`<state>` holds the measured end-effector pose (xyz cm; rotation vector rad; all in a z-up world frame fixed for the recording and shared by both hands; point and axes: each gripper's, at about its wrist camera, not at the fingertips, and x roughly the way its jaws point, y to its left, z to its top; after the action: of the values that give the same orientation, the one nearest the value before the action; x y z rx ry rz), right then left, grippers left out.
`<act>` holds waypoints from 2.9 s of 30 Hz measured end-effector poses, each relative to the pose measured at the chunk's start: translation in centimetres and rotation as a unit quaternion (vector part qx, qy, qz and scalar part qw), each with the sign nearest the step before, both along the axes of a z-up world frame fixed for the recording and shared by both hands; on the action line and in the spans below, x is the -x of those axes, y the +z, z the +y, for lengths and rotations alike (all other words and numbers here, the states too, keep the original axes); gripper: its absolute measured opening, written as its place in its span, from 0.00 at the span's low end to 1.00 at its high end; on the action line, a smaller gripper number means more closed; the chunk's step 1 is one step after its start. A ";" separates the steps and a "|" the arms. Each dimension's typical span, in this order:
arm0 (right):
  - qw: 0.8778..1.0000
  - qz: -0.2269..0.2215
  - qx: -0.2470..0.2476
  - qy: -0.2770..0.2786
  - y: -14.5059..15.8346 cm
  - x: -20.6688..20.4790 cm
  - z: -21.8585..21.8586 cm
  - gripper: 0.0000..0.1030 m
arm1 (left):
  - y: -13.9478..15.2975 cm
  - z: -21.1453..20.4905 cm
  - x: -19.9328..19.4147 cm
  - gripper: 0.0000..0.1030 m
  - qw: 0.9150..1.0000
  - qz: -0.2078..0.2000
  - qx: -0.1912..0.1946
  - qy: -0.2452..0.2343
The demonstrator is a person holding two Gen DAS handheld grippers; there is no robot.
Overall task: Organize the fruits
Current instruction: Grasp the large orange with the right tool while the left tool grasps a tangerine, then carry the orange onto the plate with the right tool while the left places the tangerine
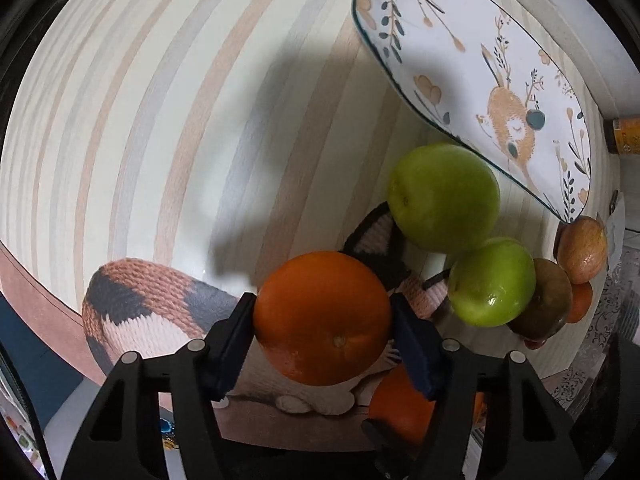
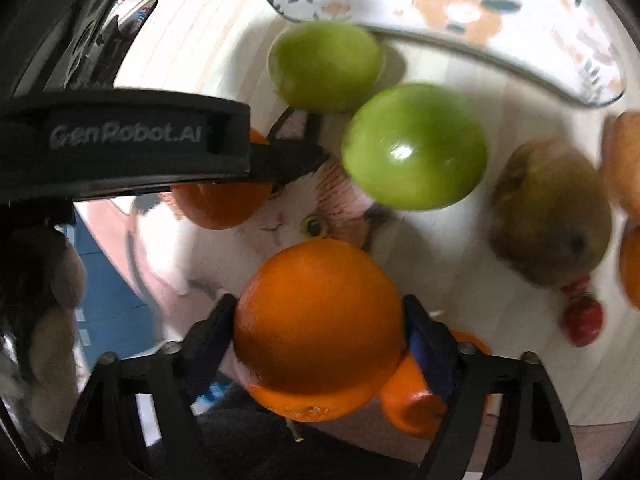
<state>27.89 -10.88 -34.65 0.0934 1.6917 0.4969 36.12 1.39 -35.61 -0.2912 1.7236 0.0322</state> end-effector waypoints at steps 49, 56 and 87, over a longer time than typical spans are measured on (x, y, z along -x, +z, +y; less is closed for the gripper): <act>0.983 -0.079 0.103 -0.134 1.8 -23.1 -8.6 0.77 | 3.3 -4.9 -18.2 0.61 0.996 -0.031 0.028 -0.076; 0.983 -0.065 0.102 -0.140 0.8 -23.8 -8.7 0.78 | 2.7 -5.3 -17.8 0.62 0.996 -0.022 0.019 -0.087; 0.967 -0.147 0.118 -0.173 11.1 -13.3 -9.7 0.94 | 14.0 -2.8 -5.9 0.90 0.975 -0.190 -0.073 -0.092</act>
<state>41.15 -20.61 -23.50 0.1322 1.3921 0.0419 42.02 -1.41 -21.57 -0.0226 1.3527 -0.0315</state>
